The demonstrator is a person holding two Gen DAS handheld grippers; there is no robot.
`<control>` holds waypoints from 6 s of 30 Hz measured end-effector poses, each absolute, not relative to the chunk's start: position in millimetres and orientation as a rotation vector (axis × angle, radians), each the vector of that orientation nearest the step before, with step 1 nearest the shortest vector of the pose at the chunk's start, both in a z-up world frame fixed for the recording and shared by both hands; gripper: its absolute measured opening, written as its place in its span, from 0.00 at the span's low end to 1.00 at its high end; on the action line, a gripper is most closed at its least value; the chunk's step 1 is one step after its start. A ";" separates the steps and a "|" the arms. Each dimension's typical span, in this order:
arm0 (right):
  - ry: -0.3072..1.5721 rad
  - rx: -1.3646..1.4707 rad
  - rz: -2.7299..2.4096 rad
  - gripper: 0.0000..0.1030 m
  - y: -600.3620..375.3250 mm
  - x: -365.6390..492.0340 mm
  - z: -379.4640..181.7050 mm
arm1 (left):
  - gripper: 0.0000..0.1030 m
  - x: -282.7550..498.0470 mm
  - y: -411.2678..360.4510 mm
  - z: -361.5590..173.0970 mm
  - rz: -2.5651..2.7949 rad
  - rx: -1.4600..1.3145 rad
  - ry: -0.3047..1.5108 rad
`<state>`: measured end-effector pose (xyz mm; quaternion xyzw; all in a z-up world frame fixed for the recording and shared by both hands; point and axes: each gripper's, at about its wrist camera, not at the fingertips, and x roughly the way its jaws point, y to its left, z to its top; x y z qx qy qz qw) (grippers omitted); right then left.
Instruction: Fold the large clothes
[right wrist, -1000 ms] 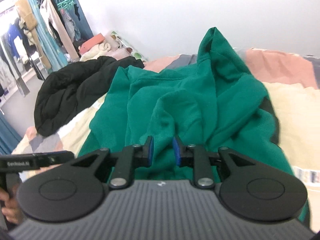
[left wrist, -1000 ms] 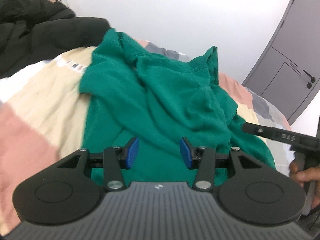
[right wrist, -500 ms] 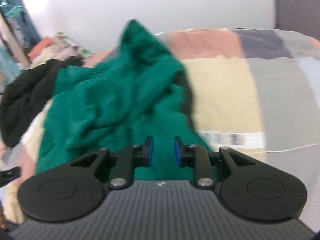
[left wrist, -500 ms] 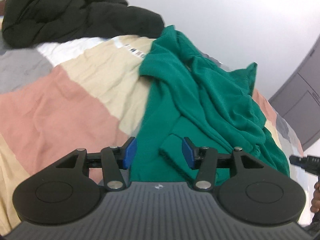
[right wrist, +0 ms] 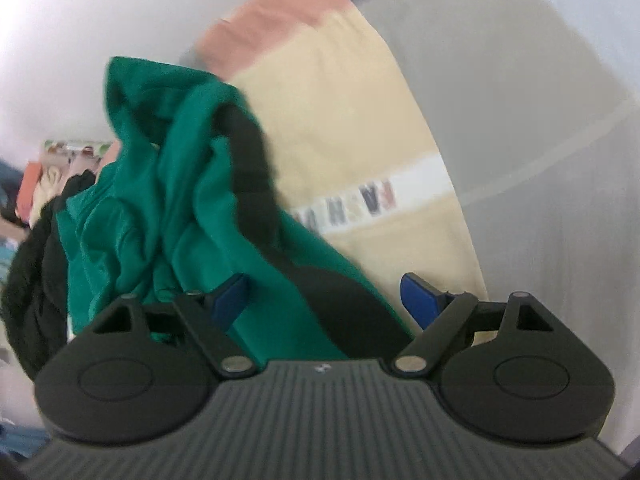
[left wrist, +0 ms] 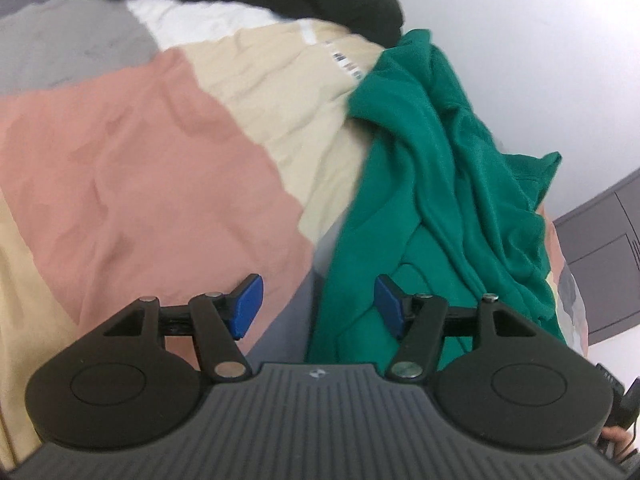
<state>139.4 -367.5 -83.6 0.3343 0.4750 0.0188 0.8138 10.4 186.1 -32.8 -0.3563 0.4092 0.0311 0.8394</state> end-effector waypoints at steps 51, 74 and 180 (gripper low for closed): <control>1.029 0.487 0.485 0.22 -269.3 136.4 -59.7 | 0.11 12.8 147.1 -61.5 -0.188 -0.891 0.989; 0.587 0.921 0.777 0.11 -319.9 28.2 38.8 | 0.05 -96.5 208.7 42.6 -0.335 -1.183 0.706; 0.715 -0.004 0.075 0.07 -91.3 426.6 -36.6 | 0.72 104.2 195.0 -42.5 -0.180 -0.926 0.615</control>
